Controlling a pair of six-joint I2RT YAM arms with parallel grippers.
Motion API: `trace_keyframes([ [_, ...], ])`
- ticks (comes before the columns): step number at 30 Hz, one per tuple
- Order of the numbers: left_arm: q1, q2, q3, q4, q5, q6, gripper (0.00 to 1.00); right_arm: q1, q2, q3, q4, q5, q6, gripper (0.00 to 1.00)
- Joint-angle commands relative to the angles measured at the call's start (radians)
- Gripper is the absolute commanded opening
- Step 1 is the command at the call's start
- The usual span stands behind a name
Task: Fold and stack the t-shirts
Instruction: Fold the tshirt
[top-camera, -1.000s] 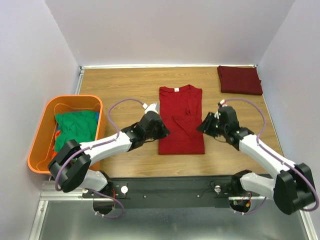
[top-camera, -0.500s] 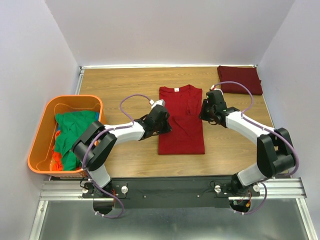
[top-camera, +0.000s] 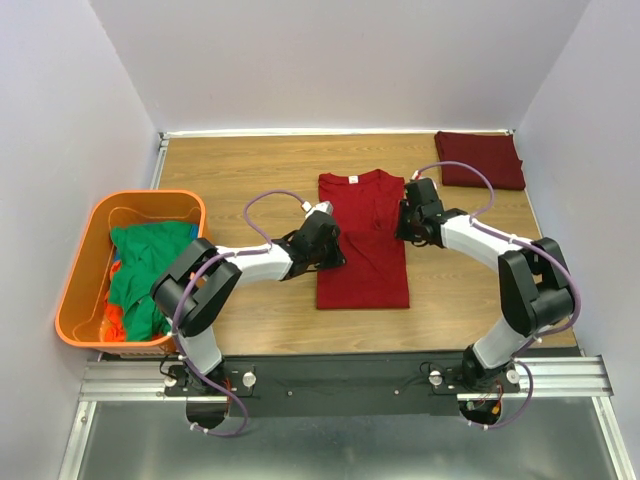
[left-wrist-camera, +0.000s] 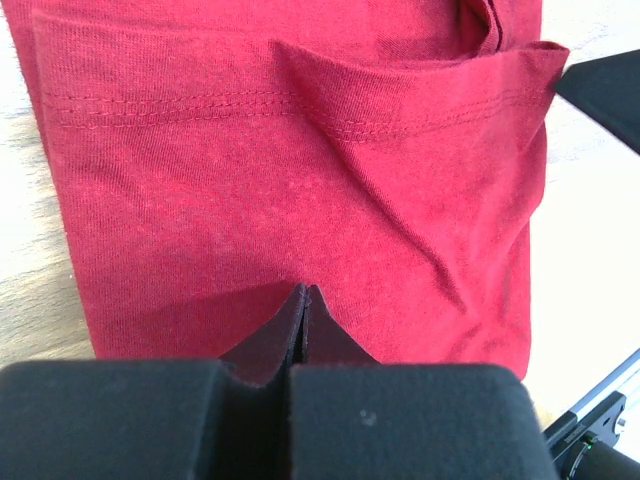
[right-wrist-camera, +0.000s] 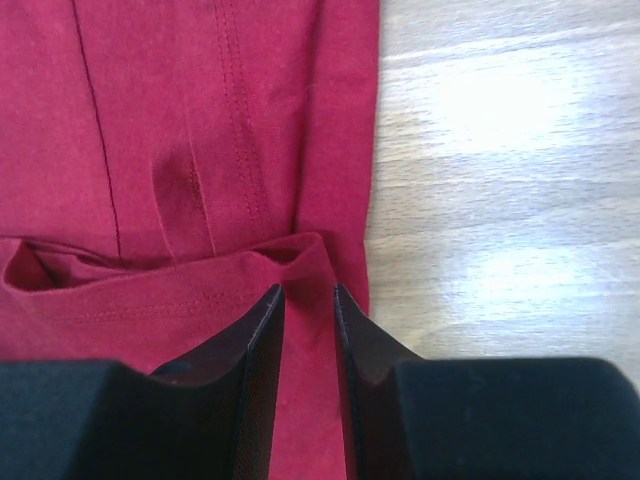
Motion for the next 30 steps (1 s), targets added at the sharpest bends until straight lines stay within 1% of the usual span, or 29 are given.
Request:
trace_keyframes([
  [1, 0.002, 0.020, 0.023, 0.022, 0.018, 0.017, 0.00, 0.017, 0.025, 0.029, -0.001, 0.023, -0.006, 0.33],
  [7, 0.002, 0.026, 0.021, 0.022, 0.019, 0.019, 0.00, 0.021, 0.049, 0.039, 0.000, 0.035, -0.001, 0.32],
  [8, 0.002, 0.026, 0.021, 0.022, 0.019, 0.019, 0.00, 0.021, 0.051, 0.039, 0.002, 0.038, -0.001, 0.28],
  [9, 0.002, 0.025, 0.021, 0.022, 0.019, 0.020, 0.00, 0.021, 0.051, 0.039, 0.000, 0.038, 0.000, 0.21],
  [10, 0.002, 0.026, 0.018, 0.022, 0.019, 0.019, 0.00, 0.021, 0.051, 0.039, 0.000, 0.044, 0.000, 0.17],
  [13, 0.002, 0.028, 0.015, 0.022, 0.019, 0.020, 0.00, 0.021, 0.046, 0.040, 0.000, 0.064, -0.001, 0.08],
  [15, 0.002, 0.031, 0.012, 0.022, 0.018, 0.019, 0.00, 0.021, 0.036, 0.042, -0.008, 0.084, 0.000, 0.04],
  [19, 0.002, 0.029, 0.003, 0.016, 0.011, 0.020, 0.00, 0.021, -0.001, 0.049, -0.035, 0.153, 0.008, 0.03],
  [24, 0.002, 0.032, -0.012, 0.016, 0.005, 0.019, 0.00, 0.021, 0.005, 0.080, -0.081, 0.194, 0.009, 0.03],
  [30, 0.002, 0.043, -0.018, 0.016, 0.004, 0.022, 0.00, 0.021, 0.023, 0.103, -0.097, 0.198, 0.014, 0.03],
])
